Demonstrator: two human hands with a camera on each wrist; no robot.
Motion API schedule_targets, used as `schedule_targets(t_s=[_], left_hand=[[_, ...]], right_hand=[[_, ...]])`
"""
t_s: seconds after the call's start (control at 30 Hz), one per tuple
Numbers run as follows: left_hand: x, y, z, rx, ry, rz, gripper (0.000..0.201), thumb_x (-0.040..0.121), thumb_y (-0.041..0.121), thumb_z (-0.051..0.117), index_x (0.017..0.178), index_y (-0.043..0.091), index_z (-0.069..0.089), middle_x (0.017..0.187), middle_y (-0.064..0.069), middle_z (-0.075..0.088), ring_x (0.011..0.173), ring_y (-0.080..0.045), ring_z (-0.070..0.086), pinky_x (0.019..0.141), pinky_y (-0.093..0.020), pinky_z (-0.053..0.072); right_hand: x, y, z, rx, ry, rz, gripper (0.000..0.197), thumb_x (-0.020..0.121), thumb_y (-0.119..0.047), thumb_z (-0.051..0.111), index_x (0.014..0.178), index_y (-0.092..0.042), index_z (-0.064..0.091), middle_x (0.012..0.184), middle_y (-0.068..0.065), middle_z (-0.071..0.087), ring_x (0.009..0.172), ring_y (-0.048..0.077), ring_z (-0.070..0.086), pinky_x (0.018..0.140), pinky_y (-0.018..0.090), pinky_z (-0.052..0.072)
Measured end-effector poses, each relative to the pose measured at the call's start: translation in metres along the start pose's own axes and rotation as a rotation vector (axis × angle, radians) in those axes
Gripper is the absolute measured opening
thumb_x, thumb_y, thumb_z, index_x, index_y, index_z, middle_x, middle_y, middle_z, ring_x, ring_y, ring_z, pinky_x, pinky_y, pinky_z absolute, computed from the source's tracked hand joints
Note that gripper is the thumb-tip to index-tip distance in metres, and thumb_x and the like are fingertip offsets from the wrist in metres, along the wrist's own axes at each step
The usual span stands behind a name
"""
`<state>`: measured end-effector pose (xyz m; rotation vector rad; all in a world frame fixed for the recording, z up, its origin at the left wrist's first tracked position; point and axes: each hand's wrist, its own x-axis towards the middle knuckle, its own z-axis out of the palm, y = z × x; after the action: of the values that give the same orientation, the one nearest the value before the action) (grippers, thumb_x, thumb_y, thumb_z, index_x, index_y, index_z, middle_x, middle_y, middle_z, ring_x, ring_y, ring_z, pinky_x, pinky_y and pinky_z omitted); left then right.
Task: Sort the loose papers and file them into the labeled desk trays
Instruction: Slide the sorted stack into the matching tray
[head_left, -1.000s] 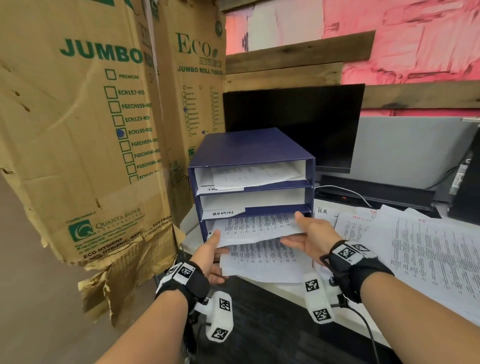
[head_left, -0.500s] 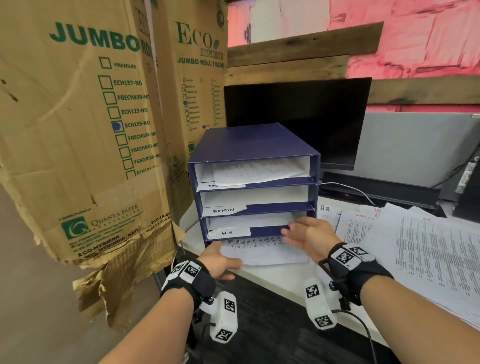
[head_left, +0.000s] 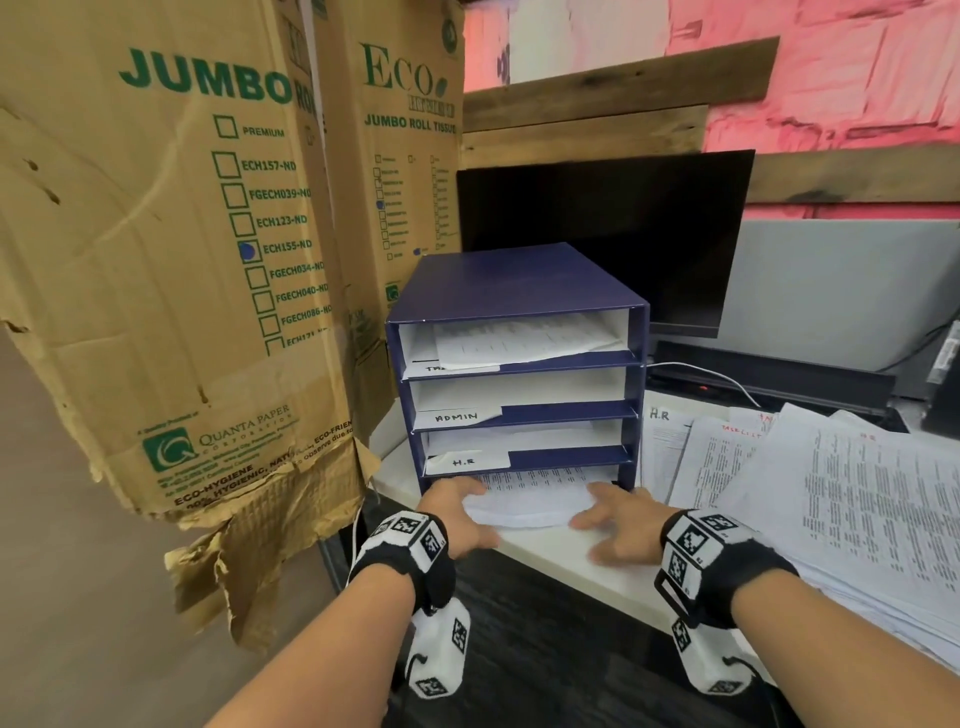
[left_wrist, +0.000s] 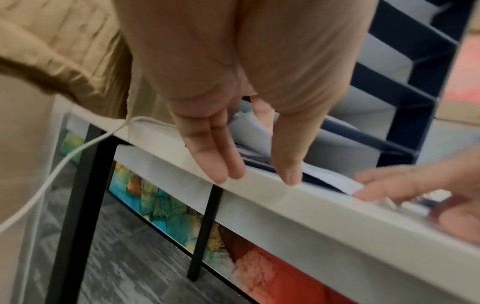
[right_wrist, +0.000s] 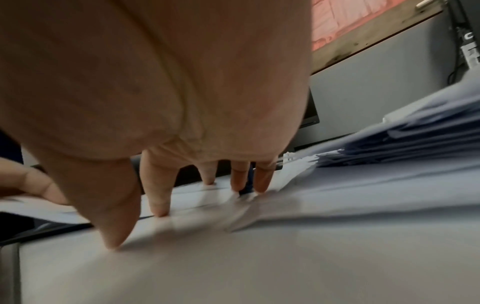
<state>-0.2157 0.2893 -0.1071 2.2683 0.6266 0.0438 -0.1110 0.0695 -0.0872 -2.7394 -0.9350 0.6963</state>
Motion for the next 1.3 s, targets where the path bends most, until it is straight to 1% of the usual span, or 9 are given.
schedule_targets(t_s=[0.13, 0.3, 0.37, 0.47, 0.6, 0.73, 1.0, 1.17, 1.3], left_hand=[[0.001, 0.000, -0.002, 0.224, 0.058, 0.064, 0.062, 0.080, 0.021, 0.072, 0.136, 0.029, 0.048, 0.139, -0.001, 0.049, 0.121, -0.022, 0.053, 0.103, -0.030, 0.044], [0.006, 0.005, 0.004, 0.306, 0.091, 0.093, 0.051, 0.092, 0.019, 0.054, 0.141, 0.027, 0.043, 0.140, -0.006, 0.050, 0.123, -0.025, 0.052, 0.105, -0.033, 0.043], [0.009, 0.007, 0.007, 0.336, 0.060, 0.088, 0.048, 0.094, 0.023, 0.049, 0.142, 0.027, 0.041, 0.139, -0.008, 0.050, 0.122, -0.027, 0.053, 0.104, -0.036, 0.044], [0.015, 0.011, 0.007, 0.370, 0.017, 0.039, 0.043, 0.097, 0.025, 0.042, 0.140, 0.023, 0.041, 0.133, -0.012, 0.053, 0.117, -0.029, 0.055, 0.100, -0.038, 0.046], [0.015, 0.013, 0.005, 0.424, -0.007, 0.040, 0.045, 0.095, 0.020, 0.046, 0.140, 0.022, 0.040, 0.131, -0.013, 0.053, 0.117, -0.030, 0.054, 0.098, -0.037, 0.046], [0.015, 0.012, 0.004, 0.440, -0.062, 0.060, 0.060, 0.087, 0.003, 0.051, 0.140, 0.028, 0.041, 0.134, -0.009, 0.051, 0.117, -0.028, 0.054, 0.100, -0.035, 0.047], [0.018, 0.030, 0.004, 0.703, -0.177, 0.052, 0.055, 0.081, 0.009, 0.046, 0.136, 0.013, 0.040, 0.130, -0.015, 0.050, 0.113, -0.033, 0.054, 0.091, -0.039, 0.052], [0.023, 0.030, 0.011, 0.693, -0.163, 0.037, 0.062, 0.083, 0.012, 0.049, 0.142, 0.009, 0.030, 0.137, -0.014, 0.044, 0.124, -0.032, 0.046, 0.103, -0.039, 0.043], [0.018, 0.032, 0.011, 0.662, -0.150, 0.049, 0.063, 0.084, 0.011, 0.051, 0.143, 0.010, 0.029, 0.139, -0.012, 0.043, 0.126, -0.031, 0.045, 0.104, -0.038, 0.041]], right_hand=[[0.007, -0.010, 0.004, -0.166, 0.031, -0.022, 0.058, 0.088, -0.040, 0.051, 0.142, -0.047, 0.030, 0.158, -0.008, -0.002, 0.142, 0.029, 0.011, 0.114, 0.046, 0.019], [0.008, -0.014, 0.002, -0.160, 0.099, -0.074, 0.049, 0.092, -0.029, 0.048, 0.140, -0.037, 0.039, 0.158, -0.007, 0.007, 0.142, 0.026, 0.011, 0.114, 0.045, 0.014], [0.009, -0.013, 0.004, -0.117, 0.080, -0.073, 0.054, 0.090, -0.025, 0.050, 0.142, -0.033, 0.034, 0.159, -0.010, 0.007, 0.143, 0.022, 0.013, 0.114, 0.044, 0.014], [0.012, -0.013, 0.002, -0.087, 0.061, -0.015, 0.065, 0.090, -0.029, 0.051, 0.147, -0.032, 0.019, 0.157, 0.001, 0.013, 0.142, 0.025, 0.018, 0.114, 0.041, 0.014], [0.025, -0.019, 0.000, -0.162, -0.003, -0.007, 0.073, 0.091, -0.030, 0.048, 0.151, -0.028, 0.006, 0.159, -0.009, -0.006, 0.147, 0.024, -0.002, 0.116, 0.052, 0.006], [0.032, -0.023, -0.001, -0.150, -0.011, 0.024, 0.076, 0.091, -0.029, 0.047, 0.152, -0.029, 0.002, 0.159, -0.006, -0.012, 0.146, 0.026, -0.009, 0.116, 0.056, 0.004], [0.014, -0.013, -0.009, -0.114, -0.004, 0.023, 0.067, 0.088, -0.040, 0.054, 0.147, -0.036, 0.023, 0.151, 0.001, 0.020, 0.137, 0.025, 0.020, 0.111, 0.044, 0.026], [0.022, -0.023, -0.013, -0.164, -0.055, 0.026, 0.071, 0.091, -0.033, 0.049, 0.151, -0.031, 0.012, 0.159, -0.004, 0.007, 0.144, 0.030, 0.004, 0.118, 0.047, 0.012], [0.014, -0.031, -0.018, -0.145, -0.051, 0.016, 0.067, 0.094, -0.026, 0.048, 0.151, -0.027, 0.013, 0.158, 0.002, 0.016, 0.143, 0.030, 0.014, 0.116, 0.040, 0.016]])
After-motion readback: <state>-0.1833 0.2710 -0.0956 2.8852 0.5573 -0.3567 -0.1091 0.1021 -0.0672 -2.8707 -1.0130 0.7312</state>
